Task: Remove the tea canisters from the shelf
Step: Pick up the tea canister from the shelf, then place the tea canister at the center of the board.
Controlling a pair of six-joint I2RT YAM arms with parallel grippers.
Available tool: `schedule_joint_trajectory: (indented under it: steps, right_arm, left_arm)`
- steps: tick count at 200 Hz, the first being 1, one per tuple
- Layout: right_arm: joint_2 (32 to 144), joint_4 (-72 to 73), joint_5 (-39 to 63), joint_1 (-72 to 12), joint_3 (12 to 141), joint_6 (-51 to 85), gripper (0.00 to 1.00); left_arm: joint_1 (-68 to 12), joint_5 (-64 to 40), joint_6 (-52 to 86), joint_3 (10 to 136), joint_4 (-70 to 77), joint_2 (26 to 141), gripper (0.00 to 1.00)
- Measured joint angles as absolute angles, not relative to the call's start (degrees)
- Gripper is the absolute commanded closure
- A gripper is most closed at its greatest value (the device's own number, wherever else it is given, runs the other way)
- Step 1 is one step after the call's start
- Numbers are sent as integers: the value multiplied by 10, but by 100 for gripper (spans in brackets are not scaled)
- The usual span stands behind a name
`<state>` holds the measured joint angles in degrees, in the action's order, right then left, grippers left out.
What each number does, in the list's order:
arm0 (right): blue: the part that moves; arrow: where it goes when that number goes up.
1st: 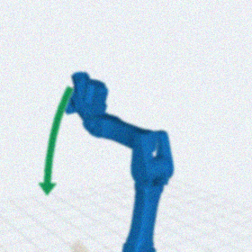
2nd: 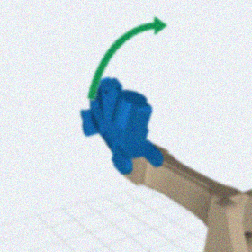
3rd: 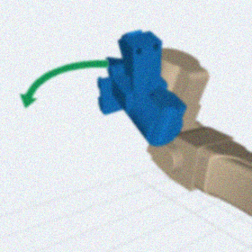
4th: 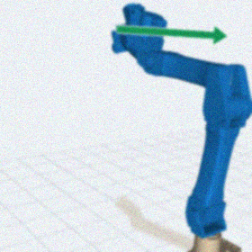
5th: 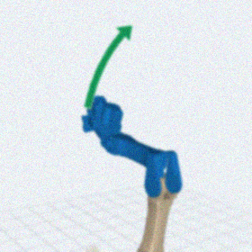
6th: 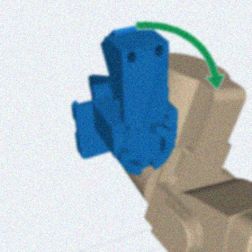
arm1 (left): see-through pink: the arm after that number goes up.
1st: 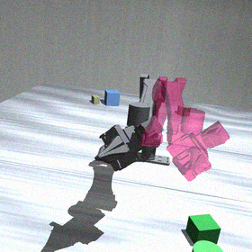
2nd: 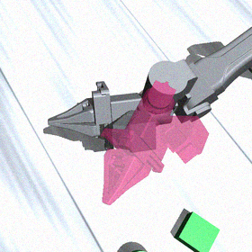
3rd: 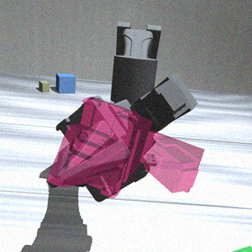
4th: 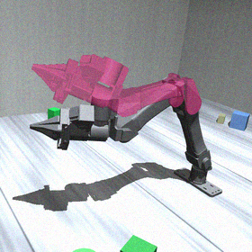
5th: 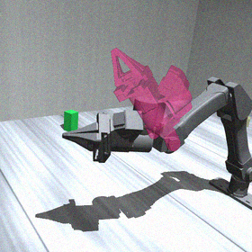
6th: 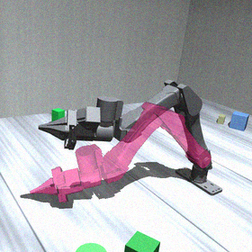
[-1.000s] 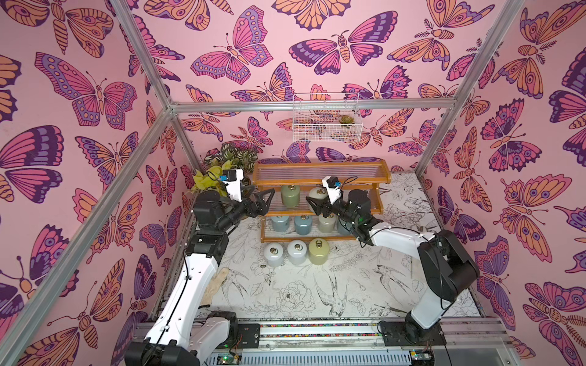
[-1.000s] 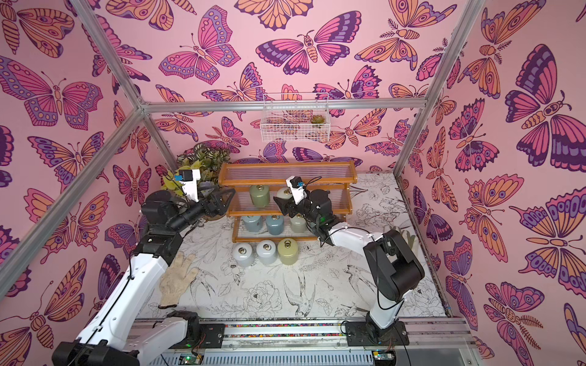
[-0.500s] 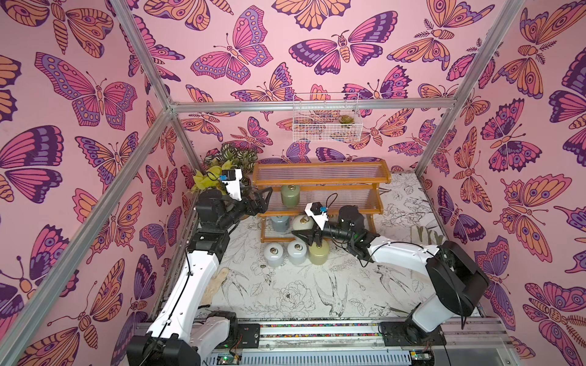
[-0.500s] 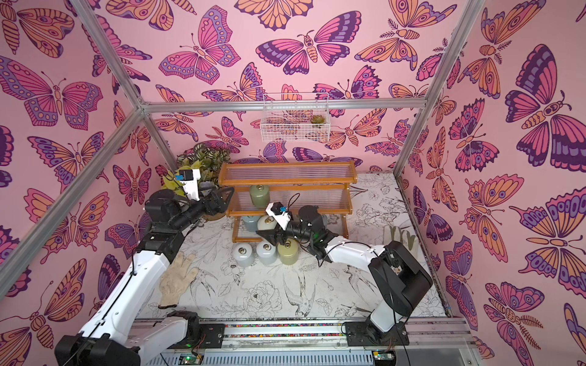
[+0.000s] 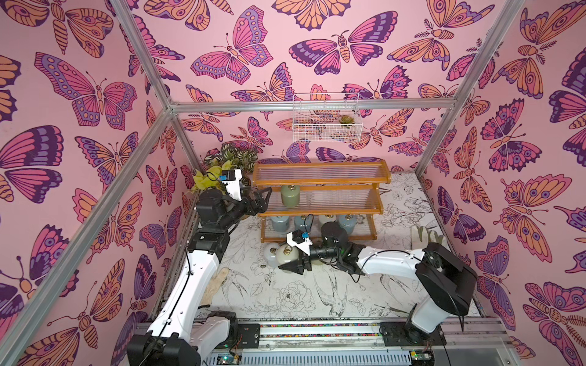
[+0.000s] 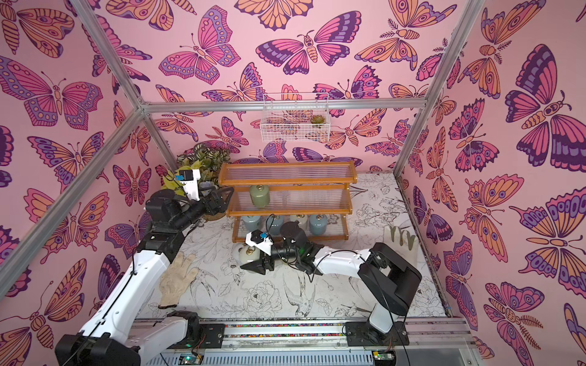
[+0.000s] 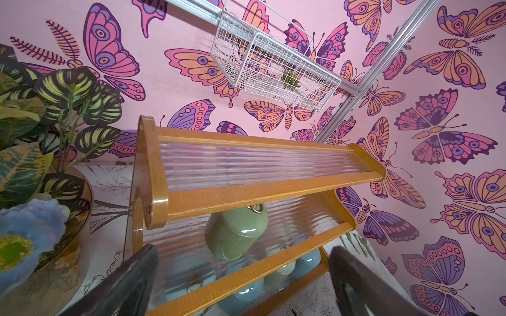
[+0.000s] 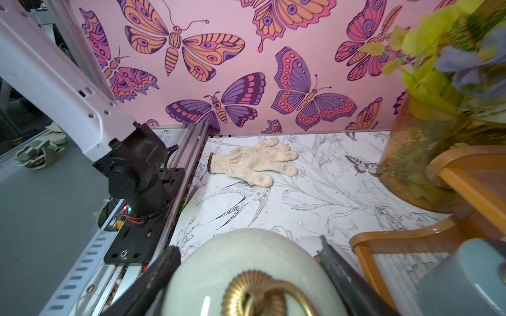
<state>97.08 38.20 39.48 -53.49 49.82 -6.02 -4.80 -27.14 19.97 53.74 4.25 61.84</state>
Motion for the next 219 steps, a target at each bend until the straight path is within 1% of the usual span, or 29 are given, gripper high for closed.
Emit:
schedule_joint_trajectory:
  steps: [126, 219]
  right_arm:
    - [1133, 387, 465, -580, 576, -60, 38]
    - [1251, 498, 471, -590, 625, -41, 34]
  left_arm:
    - [-48, -269, 207, 537, 30, 607, 0]
    - [-48, -269, 206, 537, 8, 604, 0]
